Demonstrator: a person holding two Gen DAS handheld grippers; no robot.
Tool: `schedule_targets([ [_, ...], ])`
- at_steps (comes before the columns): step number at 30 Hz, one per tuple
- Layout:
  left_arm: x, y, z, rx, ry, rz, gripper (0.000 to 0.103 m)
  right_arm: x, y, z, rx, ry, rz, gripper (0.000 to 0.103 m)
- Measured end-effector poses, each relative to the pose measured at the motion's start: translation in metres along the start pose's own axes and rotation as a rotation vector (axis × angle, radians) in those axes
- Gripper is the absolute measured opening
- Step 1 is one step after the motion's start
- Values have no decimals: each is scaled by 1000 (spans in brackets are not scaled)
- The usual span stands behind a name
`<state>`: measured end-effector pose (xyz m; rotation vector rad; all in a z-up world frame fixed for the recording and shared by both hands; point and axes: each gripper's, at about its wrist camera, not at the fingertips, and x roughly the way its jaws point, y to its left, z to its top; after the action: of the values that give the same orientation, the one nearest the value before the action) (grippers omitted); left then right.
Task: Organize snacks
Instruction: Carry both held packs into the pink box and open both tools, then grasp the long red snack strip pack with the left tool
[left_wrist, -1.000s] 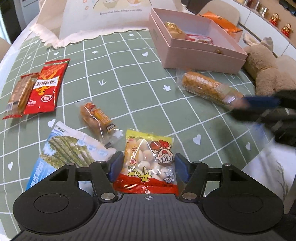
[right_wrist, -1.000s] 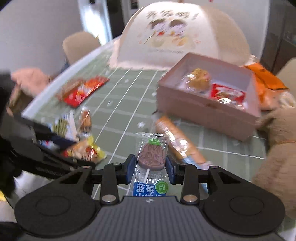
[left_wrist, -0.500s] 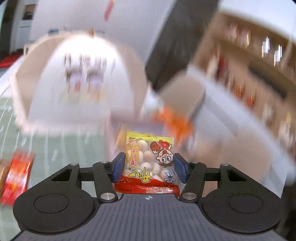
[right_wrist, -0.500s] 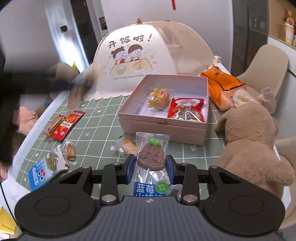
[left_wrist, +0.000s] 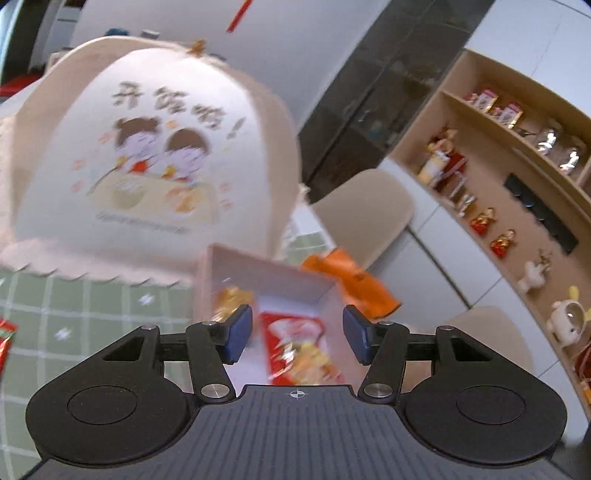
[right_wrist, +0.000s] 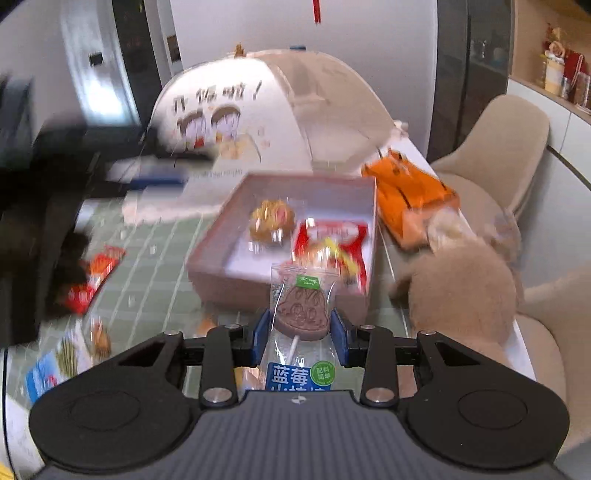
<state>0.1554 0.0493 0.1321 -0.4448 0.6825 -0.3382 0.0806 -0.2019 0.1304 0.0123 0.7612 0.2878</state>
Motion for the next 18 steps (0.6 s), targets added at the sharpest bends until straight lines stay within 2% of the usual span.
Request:
schedule_targets([
  [3,-11,28,-9,-72,-25,45,59,21,0,30,-5,-84,21,38],
  [5,-16,48,-17,-130,-22,65,59,41,3,52,-19,-119,12,59],
  [7,-30,65,-19,-130,-30,108,59,59,8,67,-40,-108,-51,61],
  [8,-41,76,-18,-121,-47,142,59,62,12,69,-49,-109,-55,60],
  [10,-63,99,-16,-121,-79,203,59,61,19,63,-61,-97,22,61],
  [13,-95,140,-27,-180,-77,282,59,65,34,42,-98,-35,129,61],
  [15,-114,160,-46,-206,-58,310,59,76,42,23,-131,25,161,62],
  [18,-131,171,-76,-213,-2,312,59,95,44,-4,-118,125,168,62],
])
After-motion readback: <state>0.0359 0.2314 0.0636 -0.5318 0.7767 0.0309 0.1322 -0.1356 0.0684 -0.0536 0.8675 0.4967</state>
